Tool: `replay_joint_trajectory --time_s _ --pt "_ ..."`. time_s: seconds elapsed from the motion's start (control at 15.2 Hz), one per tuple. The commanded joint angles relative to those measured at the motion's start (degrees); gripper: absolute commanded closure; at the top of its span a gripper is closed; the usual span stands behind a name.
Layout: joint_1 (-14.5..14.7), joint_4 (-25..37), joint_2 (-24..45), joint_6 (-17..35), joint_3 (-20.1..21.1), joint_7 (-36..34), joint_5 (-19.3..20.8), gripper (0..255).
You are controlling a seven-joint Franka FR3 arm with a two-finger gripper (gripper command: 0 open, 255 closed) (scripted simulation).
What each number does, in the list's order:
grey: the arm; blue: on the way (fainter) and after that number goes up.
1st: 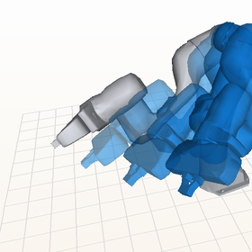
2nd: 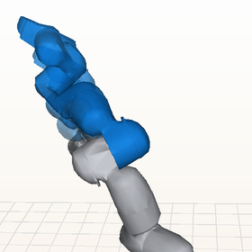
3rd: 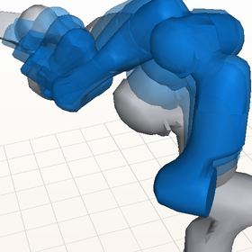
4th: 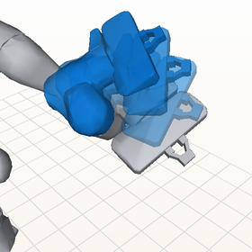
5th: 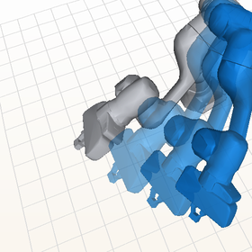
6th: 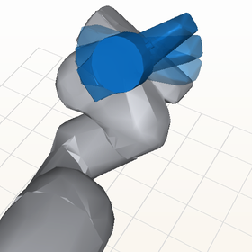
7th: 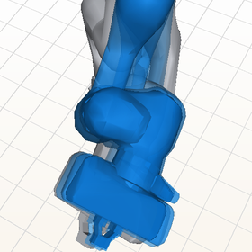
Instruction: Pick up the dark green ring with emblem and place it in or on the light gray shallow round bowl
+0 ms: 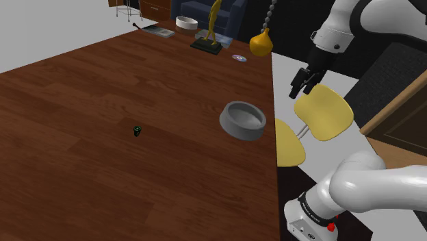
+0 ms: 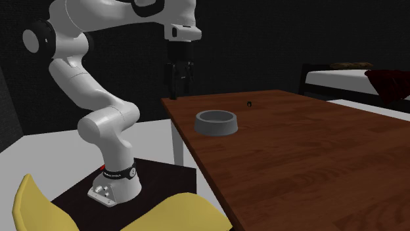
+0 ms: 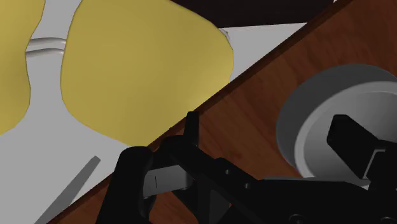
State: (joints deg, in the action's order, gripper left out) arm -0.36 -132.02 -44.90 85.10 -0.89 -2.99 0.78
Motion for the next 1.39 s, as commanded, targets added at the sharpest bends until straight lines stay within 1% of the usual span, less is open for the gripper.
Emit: replay_joint_trajectory --time_s 0.0,0.4,0.73,1.06,1.32 --pt "0.00 0.00 0.00 0.00 0.00 0.00 0.00 0" --pt "2.38 1.11 5.27 4.51 6.80 -7.10 -4.58 0" --pt "3.97 3.81 11.25 8.31 12.32 -12.87 -7.25 0" --pt "5.10 8.13 18.49 11.83 17.73 -18.72 -8.48 0" --pt "5.79 12.76 25.16 14.23 21.95 -23.66 -8.14 0"
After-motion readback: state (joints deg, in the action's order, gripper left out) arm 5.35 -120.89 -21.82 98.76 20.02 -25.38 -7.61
